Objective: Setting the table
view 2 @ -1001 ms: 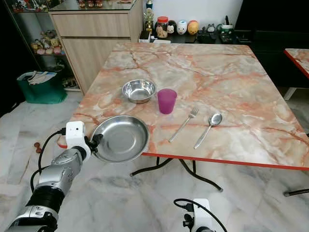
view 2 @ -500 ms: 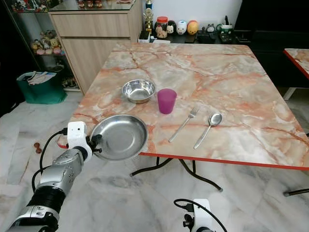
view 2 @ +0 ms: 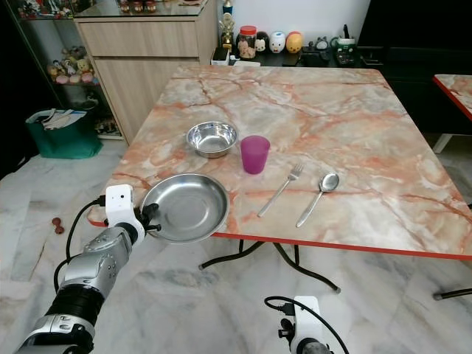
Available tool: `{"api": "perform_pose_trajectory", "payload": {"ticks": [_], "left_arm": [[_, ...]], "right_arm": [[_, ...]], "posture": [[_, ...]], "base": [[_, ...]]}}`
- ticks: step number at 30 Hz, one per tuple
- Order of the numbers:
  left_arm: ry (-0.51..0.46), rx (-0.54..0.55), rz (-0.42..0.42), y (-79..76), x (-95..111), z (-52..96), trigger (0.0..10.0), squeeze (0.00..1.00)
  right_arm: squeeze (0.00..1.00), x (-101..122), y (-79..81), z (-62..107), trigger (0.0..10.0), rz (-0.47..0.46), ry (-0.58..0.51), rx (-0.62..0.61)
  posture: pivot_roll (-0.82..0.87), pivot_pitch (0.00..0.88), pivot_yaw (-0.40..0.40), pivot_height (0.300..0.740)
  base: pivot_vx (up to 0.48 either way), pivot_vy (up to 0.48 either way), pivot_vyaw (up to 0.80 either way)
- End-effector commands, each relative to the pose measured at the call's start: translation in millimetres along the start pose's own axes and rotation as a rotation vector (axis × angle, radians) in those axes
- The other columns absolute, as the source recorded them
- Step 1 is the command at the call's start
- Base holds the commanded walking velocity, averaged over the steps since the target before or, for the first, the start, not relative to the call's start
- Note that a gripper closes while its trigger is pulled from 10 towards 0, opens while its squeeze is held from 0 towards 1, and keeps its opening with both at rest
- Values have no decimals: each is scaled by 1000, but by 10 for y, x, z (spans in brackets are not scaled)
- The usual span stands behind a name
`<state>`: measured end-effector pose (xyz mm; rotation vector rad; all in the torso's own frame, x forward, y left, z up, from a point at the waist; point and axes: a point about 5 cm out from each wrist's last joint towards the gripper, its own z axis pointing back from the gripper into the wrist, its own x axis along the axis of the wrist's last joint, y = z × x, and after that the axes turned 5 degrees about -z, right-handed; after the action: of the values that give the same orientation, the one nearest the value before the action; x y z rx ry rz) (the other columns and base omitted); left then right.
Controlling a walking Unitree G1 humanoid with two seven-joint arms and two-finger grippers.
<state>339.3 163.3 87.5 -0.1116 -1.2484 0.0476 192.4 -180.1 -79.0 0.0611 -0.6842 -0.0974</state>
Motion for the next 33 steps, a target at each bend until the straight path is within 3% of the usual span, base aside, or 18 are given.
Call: {"api": "perform_pose_trajectory", "payload": {"ticks": [1,5,6,7,9,13,18,22,24,26,30,33], "left_arm": [[2,-2,6,20,-49,36,0,0],[-56,-22,120,50,-35,106,314,0],[-72,-21,146,67,-30,125,7451,0],[-90,-20,162,86,-33,155,10000,0],[-93,-22,161,87,-38,166,10000,0],[-120,-42,283,59,-71,226,10000,0],[-149,-39,422,63,-101,290,10000,0],[-162,-38,452,75,-91,302,10000,0],[-193,-41,502,90,-53,321,10000,0],[-295,-73,575,106,91,371,10000,0],[-358,-86,568,112,191,410,10000,0],[-429,-118,500,80,340,470,10000,0]], "right_arm": [[0,-18,49,-7,10000,-6,16,1],[0,-21,147,-20,10000,-4,17,9],[0,-19,164,-23,10000,-2,17,11],[0,-14,179,-26,10000,0,16,13],[0,-11,181,-27,10000,2,16,14],[0,6,156,-26,10000,3,10,15],[0,-13,-75,15,10000,1,5,-5],[0,-19,-132,28,10000,1,4,-10],[0,-31,-198,46,10000,2,3,-16],[0,-26,-268,61,10000,3,-1,-24],[0,50,-255,40,10000,3,-10,-21],[0,77,-217,24,10000,1,-12,-20]], "posture": [[-17,0,9,740],[-12,0,4,740],[-12,0,4,740],[-9,0,2,740],[-6,0,0,740],[-7,0,-3,740],[-9,0,-10,740],[-10,0,-11,740],[-7,0,-14,740],[-10,0,-15,740],[-11,0,-16,740],[-14,0,-17,740]], "base": [[0,0,0],[0,0,0],[0,0,0],[0,0,0],[0,0,0],[0,0,0],[0,0,0],[0,0,0],[0,0,0],[0,0,0],[0,0,0],[0,0,0]]}}
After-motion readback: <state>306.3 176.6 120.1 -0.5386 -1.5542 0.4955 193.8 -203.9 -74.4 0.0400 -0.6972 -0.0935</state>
